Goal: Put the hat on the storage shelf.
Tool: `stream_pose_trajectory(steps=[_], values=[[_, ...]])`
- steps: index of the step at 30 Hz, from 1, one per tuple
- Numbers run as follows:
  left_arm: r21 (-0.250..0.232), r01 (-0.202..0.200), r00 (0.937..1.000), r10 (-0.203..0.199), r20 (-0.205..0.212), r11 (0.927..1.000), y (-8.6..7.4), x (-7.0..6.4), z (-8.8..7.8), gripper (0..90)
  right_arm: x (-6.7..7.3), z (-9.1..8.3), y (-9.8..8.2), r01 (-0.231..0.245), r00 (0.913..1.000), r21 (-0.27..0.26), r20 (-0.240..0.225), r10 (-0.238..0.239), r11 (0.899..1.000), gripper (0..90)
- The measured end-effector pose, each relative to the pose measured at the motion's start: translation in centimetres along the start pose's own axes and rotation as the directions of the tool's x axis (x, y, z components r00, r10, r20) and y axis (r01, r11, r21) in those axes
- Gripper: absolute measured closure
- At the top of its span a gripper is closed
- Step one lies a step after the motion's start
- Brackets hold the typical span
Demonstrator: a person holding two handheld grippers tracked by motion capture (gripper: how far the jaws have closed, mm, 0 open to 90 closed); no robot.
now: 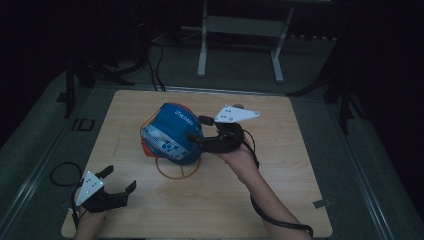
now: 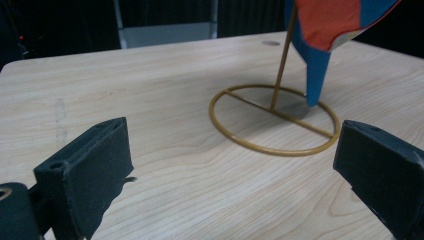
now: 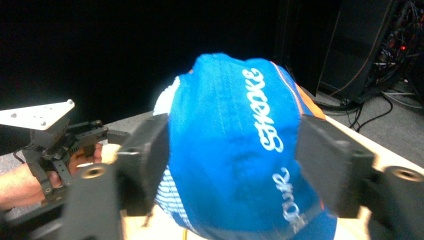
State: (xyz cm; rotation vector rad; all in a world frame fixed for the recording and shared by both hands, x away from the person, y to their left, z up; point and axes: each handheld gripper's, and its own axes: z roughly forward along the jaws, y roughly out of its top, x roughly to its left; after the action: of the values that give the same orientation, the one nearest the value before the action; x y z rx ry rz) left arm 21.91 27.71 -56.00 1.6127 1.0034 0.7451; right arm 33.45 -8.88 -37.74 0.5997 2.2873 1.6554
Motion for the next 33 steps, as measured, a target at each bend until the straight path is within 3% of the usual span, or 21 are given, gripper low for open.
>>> stream_pose_trajectory(steps=[3,8,15,33], values=[[-0.006,0.009,1.0,-0.009,-0.004,0.9999,0.0,0.0,-0.1,2.5,-0.6,-0.5,-0.8,-0.034,0.9993,-0.02,-0.018,0.034,0.999,21.6],[-0.014,0.017,0.9998,-0.017,-0.005,0.9998,-0.1,0.1,-0.2,2.5,-1.2,-1.0,-2.6,-0.027,0.9988,0.005,-0.041,0.027,1.0,13.5],[-0.027,0.02,0.9998,-0.02,-0.002,0.9994,-0.2,0.2,-0.2,2.6,-1.3,-1.3,-5.4,0.018,0.9991,0.052,-0.039,-0.016,0.998,13.8],[-0.031,0.024,0.9997,-0.024,0.004,0.9992,-0.5,0.3,-0.2,2.6,-2.2,-2.0,-12.1,0.003,0.999,0.123,-0.044,0.002,0.992,13.9]])
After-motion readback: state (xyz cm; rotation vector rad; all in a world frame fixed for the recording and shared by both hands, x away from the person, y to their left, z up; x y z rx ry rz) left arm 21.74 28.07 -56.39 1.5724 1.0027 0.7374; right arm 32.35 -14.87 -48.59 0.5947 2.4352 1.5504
